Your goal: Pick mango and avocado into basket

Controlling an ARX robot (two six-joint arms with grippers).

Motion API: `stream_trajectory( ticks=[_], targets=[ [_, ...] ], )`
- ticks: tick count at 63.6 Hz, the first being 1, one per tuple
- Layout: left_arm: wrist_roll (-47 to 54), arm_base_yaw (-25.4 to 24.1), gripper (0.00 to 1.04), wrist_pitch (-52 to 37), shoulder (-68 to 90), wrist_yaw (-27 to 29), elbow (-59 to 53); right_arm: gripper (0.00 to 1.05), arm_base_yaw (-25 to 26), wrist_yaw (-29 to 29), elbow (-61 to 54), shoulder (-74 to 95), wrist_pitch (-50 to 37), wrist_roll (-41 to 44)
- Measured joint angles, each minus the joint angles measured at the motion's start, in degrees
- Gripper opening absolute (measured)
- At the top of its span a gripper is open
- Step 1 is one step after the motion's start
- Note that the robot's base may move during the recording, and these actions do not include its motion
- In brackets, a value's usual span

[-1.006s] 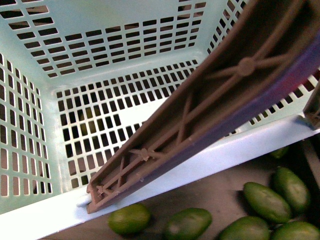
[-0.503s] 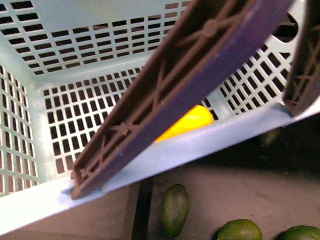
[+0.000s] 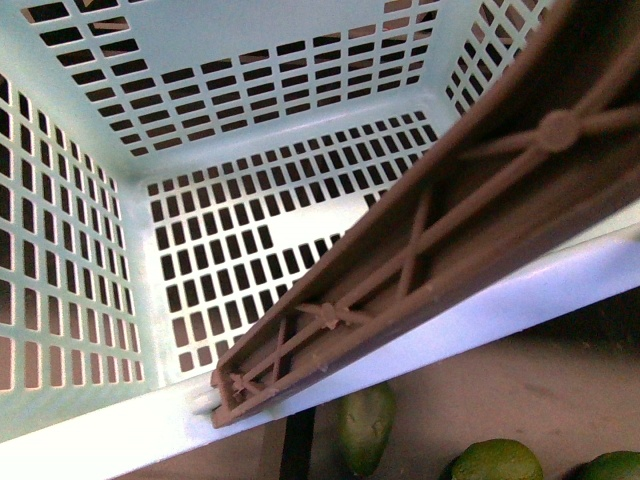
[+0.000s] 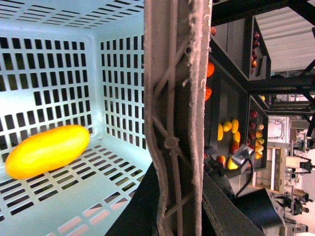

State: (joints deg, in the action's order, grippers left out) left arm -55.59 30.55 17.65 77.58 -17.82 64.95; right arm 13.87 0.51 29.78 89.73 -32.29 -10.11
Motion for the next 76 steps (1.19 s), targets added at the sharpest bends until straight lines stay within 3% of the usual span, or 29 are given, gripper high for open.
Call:
stream_trajectory(
  ticks=[13, 28, 47, 76],
  targets=[
    [0.26, -0.02, 0.09, 0.00, 0.00, 0.92, 0.00, 0.96, -1.36, 3.63, 12.22, 25.11, -2.01, -0.68],
    [0.09, -0.02, 0.09, 0.00, 0.00, -0.17, 0.00, 0.96, -4.94, 1.18, 25.40, 42.60, 1.84, -2.82],
    [0.07, -0.02, 0.09, 0.00, 0.00, 0.26, 0.00, 0.96, -7.50, 0.57, 37.75, 52.28, 7.19, -7.87],
    [0.04, 0.00, 0.09, 0.00, 0.00, -0.02, 0.00, 0.96, -9.55, 0.50, 47.36, 58.71, 12.09, -11.17]
  ],
)
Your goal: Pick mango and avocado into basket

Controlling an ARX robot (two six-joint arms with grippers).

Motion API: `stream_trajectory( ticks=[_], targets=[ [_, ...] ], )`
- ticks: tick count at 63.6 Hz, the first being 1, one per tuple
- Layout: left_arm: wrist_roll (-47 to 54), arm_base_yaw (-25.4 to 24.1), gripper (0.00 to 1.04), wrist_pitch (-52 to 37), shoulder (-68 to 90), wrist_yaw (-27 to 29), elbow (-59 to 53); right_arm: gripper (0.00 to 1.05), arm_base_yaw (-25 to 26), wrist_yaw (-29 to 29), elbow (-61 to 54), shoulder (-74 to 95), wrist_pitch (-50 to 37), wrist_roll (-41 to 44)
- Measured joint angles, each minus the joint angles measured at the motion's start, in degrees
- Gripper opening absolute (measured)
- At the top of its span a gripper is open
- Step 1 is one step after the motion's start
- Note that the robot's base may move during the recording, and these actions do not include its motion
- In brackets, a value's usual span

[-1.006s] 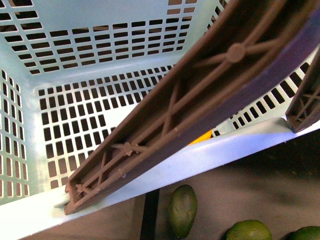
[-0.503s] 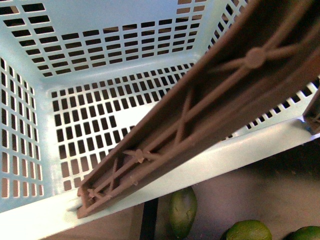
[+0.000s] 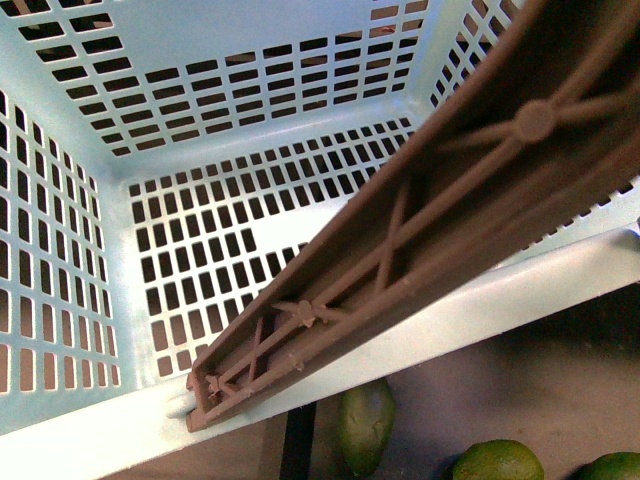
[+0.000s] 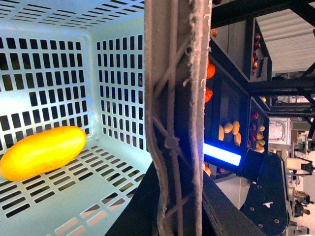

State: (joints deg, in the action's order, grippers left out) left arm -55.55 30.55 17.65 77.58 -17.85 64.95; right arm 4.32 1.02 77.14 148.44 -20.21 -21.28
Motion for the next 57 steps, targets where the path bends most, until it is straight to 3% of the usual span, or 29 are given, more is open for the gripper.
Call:
stream_trajectory(
  ticks=[15, 26, 29, 41, 57],
  targets=[
    [0.02, -0.02, 0.09, 0.00, 0.00, 0.28, 0.00, 0.94, -0.92, -0.39, 2.49, 2.08, 2.19, -0.20],
    [0.04, -0.02, 0.09, 0.00, 0.00, 0.28, 0.00, 0.62, -1.31, -0.76, 2.71, 2.64, 2.95, -0.22],
    [0.02, -0.02, 0.09, 0.02, 0.00, 0.22, 0.00, 0.57, -1.29, -0.76, 2.47, 2.64, 2.51, -0.28],
    [0.02, -0.02, 0.09, 0.00, 0.00, 0.13, 0.00, 0.56, -0.50, 0.81, -2.16, 0.22, -0.76, -0.15],
    [0.02, -0.02, 0.09, 0.00, 0.00, 0.24, 0.00, 0.56, 3.26, 5.38, -17.57, -15.23, -9.81, 3.41]
  ],
)
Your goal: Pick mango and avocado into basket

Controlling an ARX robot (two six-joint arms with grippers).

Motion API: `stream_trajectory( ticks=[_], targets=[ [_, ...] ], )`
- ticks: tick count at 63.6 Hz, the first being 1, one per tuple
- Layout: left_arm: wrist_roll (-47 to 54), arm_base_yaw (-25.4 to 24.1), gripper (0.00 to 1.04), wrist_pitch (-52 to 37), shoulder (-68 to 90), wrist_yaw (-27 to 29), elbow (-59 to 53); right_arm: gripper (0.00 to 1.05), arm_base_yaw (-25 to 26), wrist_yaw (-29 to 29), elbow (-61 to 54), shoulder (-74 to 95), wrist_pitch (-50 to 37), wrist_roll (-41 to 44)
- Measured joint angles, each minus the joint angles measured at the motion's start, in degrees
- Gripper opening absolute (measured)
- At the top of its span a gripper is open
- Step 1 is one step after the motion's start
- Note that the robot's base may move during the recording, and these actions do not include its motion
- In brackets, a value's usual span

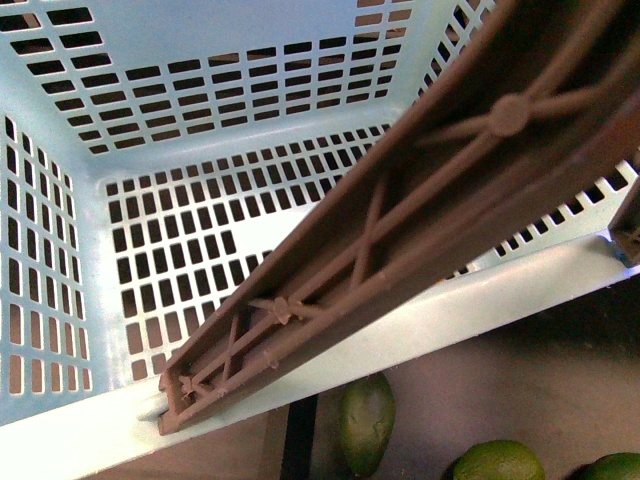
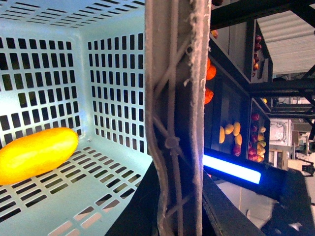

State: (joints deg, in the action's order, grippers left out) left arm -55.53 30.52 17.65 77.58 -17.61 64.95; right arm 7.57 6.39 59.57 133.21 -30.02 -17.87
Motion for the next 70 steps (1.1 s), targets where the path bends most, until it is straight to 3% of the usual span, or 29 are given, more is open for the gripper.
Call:
stream_trajectory(
  ticks=[12, 23, 30, 39, 51, 57, 70],
  targets=[
    [0.02, 0.00, 0.09, 0.02, 0.00, 0.04, 0.00, 0.56, 4.63, 5.57, -13.70, -19.17, -3.10, 2.93],
    [0.00, 0.02, 0.09, 0.00, 0.00, 0.00, 0.00, 0.55, 7.10, 11.04, -24.39, -37.42, 1.51, 5.66],
    [0.00, 0.02, 0.09, 0.00, 0.00, -0.11, 0.00, 0.55, 7.39, 14.38, -27.19, -49.20, 5.95, 5.68],
    [0.00, 0.00, 0.09, 0.00, 0.00, 0.02, 0.00, 0.55, 5.86, 14.16, -26.75, -62.88, 10.01, 5.18],
    [0.00, 0.00, 0.09, 0.00, 0.00, 0.09, 0.00, 0.55, -2.27, 10.82, -24.44, -69.83, 10.49, 2.54],
    [0.00, 0.00, 0.09, 0.00, 0.00, 0.02, 0.00, 0.55, -10.88, 6.54, -22.01, -68.24, 8.76, 0.72],
    [0.00, 0.02, 0.09, 0.00, 0.00, 0.00, 0.00, 0.55, -22.84, 0.90, -17.00, -61.61, 5.35, 0.74]
  ],
)
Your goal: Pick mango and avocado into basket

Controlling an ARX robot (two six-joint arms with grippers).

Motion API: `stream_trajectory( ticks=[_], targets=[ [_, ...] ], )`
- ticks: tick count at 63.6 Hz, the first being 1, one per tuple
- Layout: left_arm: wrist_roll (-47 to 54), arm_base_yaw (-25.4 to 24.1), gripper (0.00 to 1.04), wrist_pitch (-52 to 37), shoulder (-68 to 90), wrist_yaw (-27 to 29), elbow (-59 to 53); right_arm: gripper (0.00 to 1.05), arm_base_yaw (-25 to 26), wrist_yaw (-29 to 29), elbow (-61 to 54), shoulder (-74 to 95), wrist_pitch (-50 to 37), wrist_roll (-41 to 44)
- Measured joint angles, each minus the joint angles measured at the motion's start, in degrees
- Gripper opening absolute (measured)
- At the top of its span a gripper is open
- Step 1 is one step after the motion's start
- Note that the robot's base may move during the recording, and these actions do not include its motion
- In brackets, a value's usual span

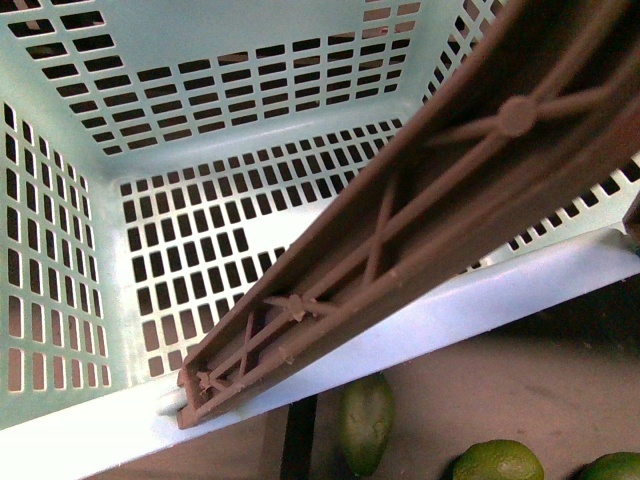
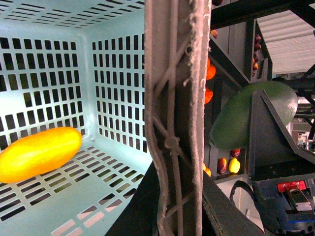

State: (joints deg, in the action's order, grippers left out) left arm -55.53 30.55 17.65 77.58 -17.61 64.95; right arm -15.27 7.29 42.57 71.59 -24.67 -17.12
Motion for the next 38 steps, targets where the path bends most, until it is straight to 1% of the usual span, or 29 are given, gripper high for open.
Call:
stream_trajectory(
  ticks=[8, 17, 19, 24, 28, 31, 34, 38],
  targets=[
    [0.00, -0.02, 0.09, 0.00, 0.00, 0.04, 0.00, 0.55, -4.59, -2.19, 3.19, 5.20, -0.76, -0.02],
    [0.02, -0.02, 0.09, 0.00, 0.00, 0.04, 0.00, 0.56, -7.72, -4.22, 6.47, 11.58, -0.85, 0.02],
    [0.00, -0.02, 0.09, 0.00, 0.00, 0.04, 0.00, 0.59, -8.02, -4.52, 6.73, 12.28, -0.85, 0.00],
    [0.00, -0.02, 0.09, 0.00, 0.00, 0.02, 0.00, 0.75, -8.83, -4.94, 7.10, 13.86, -0.85, -0.04],
    [0.00, -0.02, 0.09, 0.00, 0.00, 0.02, 0.00, 0.84, -9.11, -5.03, 7.10, 13.75, -0.83, -0.02],
    [0.00, -0.02, 0.09, 0.00, 0.00, 0.02, 0.00, 0.92, -9.18, -5.42, 7.08, 12.92, -0.74, -0.02],
    [0.00, 0.00, 0.09, 0.02, 0.00, 0.09, 0.00, 0.97, -9.16, -6.43, 6.88, 11.72, -0.55, 0.00],
    [-0.11, 0.00, 0.09, 0.04, 0.11, -0.04, -0.02, 0.96, -8.79, -7.58, 6.10, 9.49, 0.02, 0.31]
  ],
)
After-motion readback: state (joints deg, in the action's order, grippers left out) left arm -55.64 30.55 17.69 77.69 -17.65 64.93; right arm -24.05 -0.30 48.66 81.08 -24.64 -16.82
